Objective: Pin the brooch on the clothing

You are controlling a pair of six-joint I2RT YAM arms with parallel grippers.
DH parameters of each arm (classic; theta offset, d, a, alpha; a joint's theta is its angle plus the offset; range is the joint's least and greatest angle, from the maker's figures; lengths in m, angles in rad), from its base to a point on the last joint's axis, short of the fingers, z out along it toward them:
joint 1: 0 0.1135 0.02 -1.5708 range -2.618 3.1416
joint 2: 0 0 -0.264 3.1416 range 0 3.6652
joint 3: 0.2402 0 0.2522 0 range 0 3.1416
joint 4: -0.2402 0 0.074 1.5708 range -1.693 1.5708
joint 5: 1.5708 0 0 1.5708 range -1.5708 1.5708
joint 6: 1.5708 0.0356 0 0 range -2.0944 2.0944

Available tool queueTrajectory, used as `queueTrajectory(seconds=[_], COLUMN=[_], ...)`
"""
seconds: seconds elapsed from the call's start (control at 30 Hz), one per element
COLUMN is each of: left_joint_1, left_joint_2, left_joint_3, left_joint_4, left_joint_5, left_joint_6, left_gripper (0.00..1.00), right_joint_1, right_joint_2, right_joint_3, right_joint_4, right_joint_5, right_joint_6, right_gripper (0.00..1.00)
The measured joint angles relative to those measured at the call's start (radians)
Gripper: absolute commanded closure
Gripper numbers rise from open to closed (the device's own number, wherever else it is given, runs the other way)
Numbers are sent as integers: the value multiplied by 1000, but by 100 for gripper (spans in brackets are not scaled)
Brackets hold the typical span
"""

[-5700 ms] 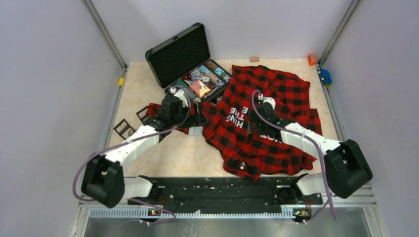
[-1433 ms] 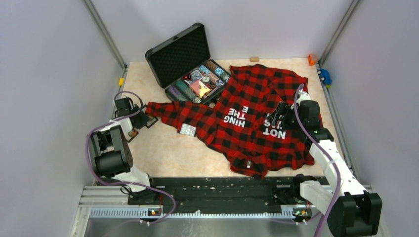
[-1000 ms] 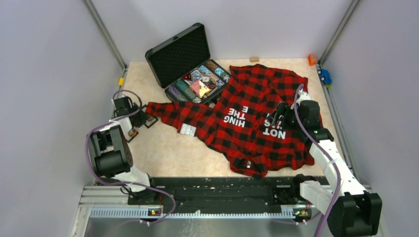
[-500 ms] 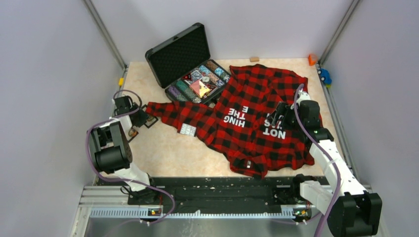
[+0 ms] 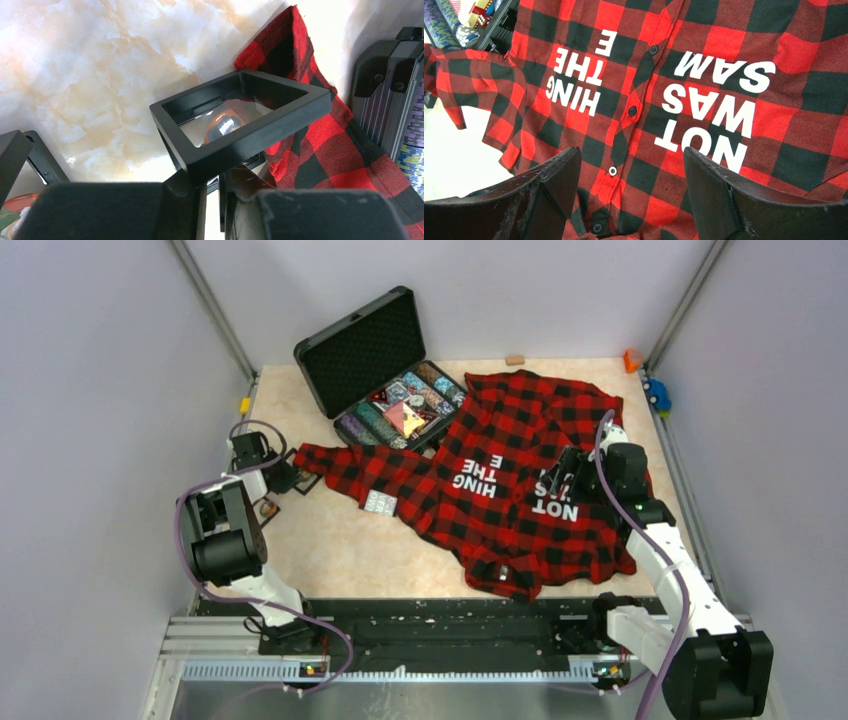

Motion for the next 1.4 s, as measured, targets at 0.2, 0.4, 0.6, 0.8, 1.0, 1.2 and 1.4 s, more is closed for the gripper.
queueTrajectory(seconds=[0.2,0.4,0.6,0.8,1.0,1.2,1.4], left_joint_1=[0,0,0,0,-8,-28,-40], left_joint_2=[-50,-137,-130,-64,-32,-2,31], left_joint_3=[-26,-42,-41,-27,9,49,78], left_joint_4=[8,37,29,-19,-36,-45,-61], left_joint_5=[9,14,-3,-31,-43,-58,-58], left_joint_6=[-3,0,11,31,51,66,79], left_gripper=[100,100,82,72,63,58,55], right_joint_1=[0,0,0,0,0,0,0], right_joint_2=[0,2,2,2,3,3,3], right_joint_3=[0,0,0,0,0,0,0], right_joint_4=[0,3,6,6,7,7,7], right_joint_5=[0,0,-1,-3,-4,-9,-11], right_joint_6=[-3,-6,-6,-6,-6,-6,-6], right_gripper=[24,24,24,24,24,24,24])
